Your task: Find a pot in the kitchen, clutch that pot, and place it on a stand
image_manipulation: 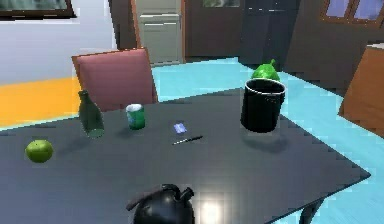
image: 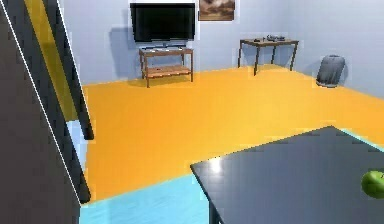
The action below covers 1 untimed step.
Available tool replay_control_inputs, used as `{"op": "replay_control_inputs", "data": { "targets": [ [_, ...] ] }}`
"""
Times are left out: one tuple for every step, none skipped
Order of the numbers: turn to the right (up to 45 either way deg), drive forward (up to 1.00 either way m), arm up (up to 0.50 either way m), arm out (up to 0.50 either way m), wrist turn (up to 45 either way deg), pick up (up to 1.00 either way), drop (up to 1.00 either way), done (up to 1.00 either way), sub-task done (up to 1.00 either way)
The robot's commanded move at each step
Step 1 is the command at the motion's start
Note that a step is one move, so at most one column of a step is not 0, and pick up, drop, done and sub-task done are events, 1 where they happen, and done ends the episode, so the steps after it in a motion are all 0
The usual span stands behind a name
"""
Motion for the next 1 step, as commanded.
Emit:
{"op": "replay_control_inputs", "data": {
  "targets": [
    [0.0,0.00,0.36,0.00,0.0,0.00,0.00,0.00,0.00]
  ]
}}
